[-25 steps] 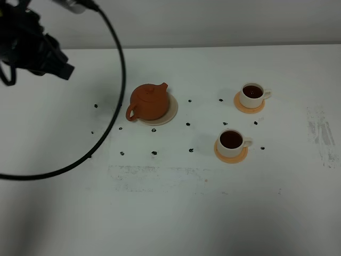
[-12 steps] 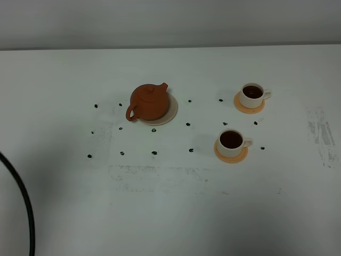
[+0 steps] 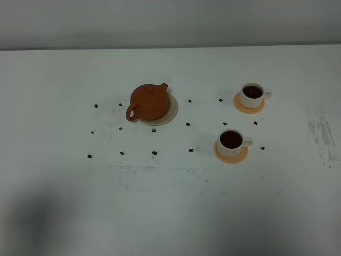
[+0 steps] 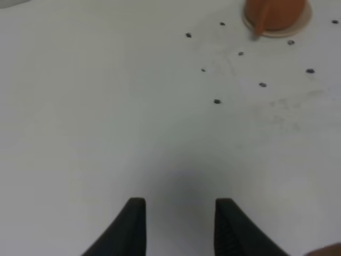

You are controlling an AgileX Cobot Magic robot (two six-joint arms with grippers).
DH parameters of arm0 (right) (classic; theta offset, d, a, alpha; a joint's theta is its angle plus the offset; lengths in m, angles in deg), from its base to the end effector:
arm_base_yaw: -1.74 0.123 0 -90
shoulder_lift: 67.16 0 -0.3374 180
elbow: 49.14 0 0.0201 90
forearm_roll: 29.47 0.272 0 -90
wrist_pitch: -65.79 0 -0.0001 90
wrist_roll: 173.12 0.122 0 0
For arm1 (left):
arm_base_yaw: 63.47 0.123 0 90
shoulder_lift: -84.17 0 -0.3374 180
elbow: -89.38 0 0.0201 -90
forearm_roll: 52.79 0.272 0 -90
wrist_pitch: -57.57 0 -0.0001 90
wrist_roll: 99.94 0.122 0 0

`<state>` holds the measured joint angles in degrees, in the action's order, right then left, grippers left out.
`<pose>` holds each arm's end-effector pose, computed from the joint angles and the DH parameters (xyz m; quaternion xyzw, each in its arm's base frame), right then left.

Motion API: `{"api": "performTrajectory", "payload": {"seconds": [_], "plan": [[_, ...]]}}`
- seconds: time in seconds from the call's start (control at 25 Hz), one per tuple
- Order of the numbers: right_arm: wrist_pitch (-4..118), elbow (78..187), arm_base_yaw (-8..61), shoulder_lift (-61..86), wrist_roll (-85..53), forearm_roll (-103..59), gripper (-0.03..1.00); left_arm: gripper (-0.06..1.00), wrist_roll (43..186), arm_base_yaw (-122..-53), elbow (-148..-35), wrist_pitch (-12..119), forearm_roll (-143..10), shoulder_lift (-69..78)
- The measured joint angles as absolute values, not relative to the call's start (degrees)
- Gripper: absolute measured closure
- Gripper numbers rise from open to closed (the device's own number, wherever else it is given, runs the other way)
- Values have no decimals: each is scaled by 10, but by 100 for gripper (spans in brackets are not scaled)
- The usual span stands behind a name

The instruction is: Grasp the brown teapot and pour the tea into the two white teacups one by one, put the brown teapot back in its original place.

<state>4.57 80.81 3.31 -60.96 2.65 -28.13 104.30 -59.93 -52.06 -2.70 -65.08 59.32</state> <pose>-0.0123 0.0022 0.2709 -0.0437 0.8536 -0.0004 0.5191 0.0298 -0.0208 0.3389 0.1546 0.8628 0.0088 0.4812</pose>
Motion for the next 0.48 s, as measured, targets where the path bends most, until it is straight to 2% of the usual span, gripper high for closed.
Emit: {"api": "performTrajectory", "payload": {"seconds": [0.48], "plan": [[46, 808, 33, -610, 26, -281, 53, 61, 1044, -625, -433, -42, -689, 713]]}}
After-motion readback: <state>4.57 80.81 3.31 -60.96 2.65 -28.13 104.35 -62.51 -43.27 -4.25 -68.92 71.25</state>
